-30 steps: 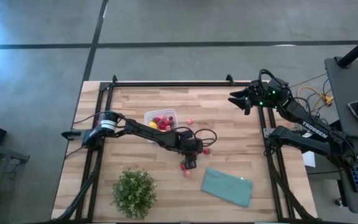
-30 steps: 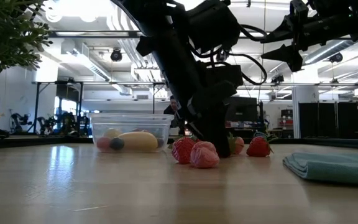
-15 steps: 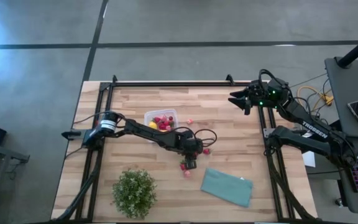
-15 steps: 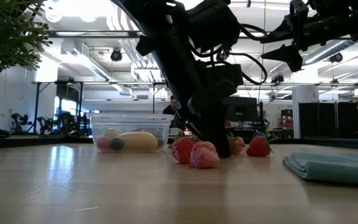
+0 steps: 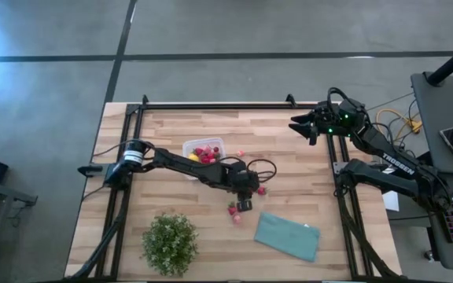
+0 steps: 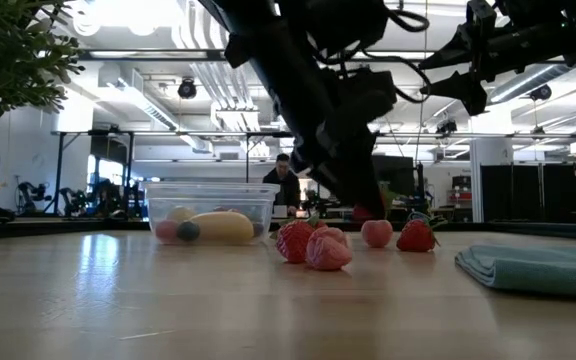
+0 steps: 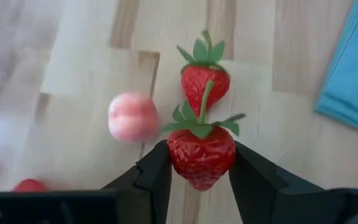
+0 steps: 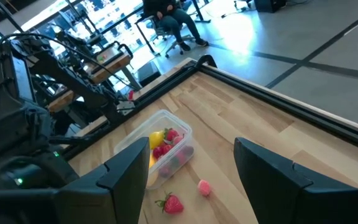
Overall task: Pick and placing Produce into tupperware
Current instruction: Put the red strawberry into the transparent bin
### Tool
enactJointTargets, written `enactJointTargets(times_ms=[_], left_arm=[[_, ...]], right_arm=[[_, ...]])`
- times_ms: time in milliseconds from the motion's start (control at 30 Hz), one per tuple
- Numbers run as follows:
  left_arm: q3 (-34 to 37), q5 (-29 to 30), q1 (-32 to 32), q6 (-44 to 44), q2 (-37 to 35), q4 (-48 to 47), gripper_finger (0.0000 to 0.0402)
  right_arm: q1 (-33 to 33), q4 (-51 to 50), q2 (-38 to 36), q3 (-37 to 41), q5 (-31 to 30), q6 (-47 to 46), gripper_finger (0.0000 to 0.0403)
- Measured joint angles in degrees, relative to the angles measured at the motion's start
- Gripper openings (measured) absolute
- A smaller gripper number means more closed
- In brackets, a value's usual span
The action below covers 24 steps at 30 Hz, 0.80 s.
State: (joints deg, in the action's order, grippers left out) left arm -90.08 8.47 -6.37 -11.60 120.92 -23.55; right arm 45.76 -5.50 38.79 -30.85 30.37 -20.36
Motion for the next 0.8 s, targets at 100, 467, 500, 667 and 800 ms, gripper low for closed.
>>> enactJointTargets(times_ms=[100,467,500,667,800], left_arm=[[-0.04,0.66,-0.05,-0.08,-1.11,-1.74,0.0117],[0.11,6.24,-0.11,-11.69,-11.14,-15.39,0.0117],[0.09,6.98,-0.11,-13.45,-12.4,-16.71,0.0117],[0.42,11.09,0.28,-22.37,-17.99,-23.05,0.0117],[0.48,15.59,0.42,-27.61,-21.4,-30.13,0.0117]], right_arm=[[0.01,0.0,0.0,0.0,0.0,0.0,0.0226],[0.02,0.0,0.0,0.0,0.0,0.0,0.0226],[0.0,0.0,0.0,0.0,0.02,0.0,0.0226],[0.0,0.03,0.0,0.0,0.0,0.0,0.0226],[-0.01,0.03,0.0,0.0,0.02,0.0,0.0226]])
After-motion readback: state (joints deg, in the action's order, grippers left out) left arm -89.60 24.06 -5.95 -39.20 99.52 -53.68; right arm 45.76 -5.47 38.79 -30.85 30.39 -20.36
